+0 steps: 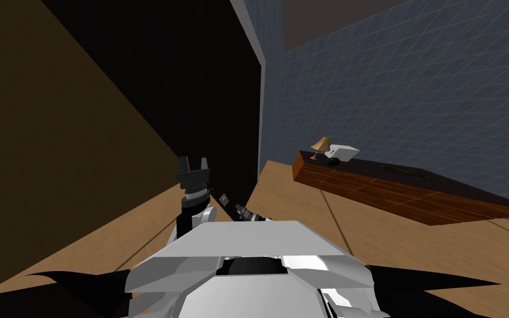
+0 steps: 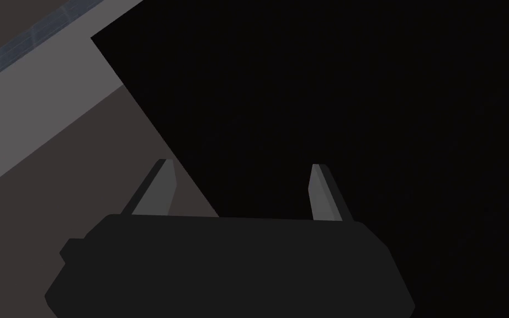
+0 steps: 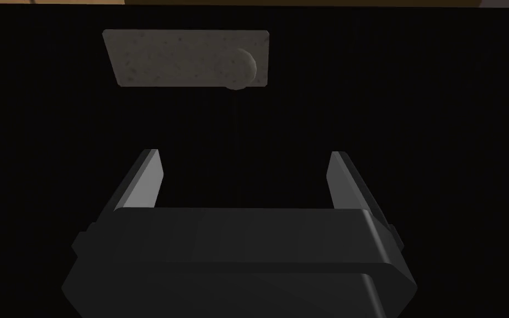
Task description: Push the door open
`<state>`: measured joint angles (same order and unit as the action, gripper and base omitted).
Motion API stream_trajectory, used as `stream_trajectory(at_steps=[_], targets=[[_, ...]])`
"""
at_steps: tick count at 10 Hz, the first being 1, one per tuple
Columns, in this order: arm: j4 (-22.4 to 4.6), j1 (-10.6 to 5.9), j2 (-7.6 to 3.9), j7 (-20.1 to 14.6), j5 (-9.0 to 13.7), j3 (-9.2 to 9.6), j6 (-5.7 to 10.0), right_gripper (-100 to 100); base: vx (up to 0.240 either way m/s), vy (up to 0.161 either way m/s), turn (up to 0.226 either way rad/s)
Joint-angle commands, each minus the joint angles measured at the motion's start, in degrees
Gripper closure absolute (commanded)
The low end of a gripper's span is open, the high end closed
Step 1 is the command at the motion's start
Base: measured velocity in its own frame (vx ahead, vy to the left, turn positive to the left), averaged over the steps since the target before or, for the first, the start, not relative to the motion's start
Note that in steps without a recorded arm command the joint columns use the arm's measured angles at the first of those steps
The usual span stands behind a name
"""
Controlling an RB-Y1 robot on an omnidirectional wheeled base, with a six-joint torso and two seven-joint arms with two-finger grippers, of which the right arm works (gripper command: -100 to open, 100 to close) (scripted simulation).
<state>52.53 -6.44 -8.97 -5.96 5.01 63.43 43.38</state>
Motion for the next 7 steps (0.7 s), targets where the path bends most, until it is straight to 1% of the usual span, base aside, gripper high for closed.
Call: stream_trajectory(at_steps=[1, 4, 7], targets=[[-0.4, 0.07, 0.16, 0.0, 0.0, -0.22, 0.27, -100, 0.054, 0.083, 0.04], [-1.2, 0.19, 0.43, 0.0, 0.0, -0.61, 0.73, -100, 0.077, 0.144, 0.022], [-2.4, 0.4, 0.88, 0.1, 0.0, -1.24, 1.49, -100, 0.111, 0.187, 0.051]])
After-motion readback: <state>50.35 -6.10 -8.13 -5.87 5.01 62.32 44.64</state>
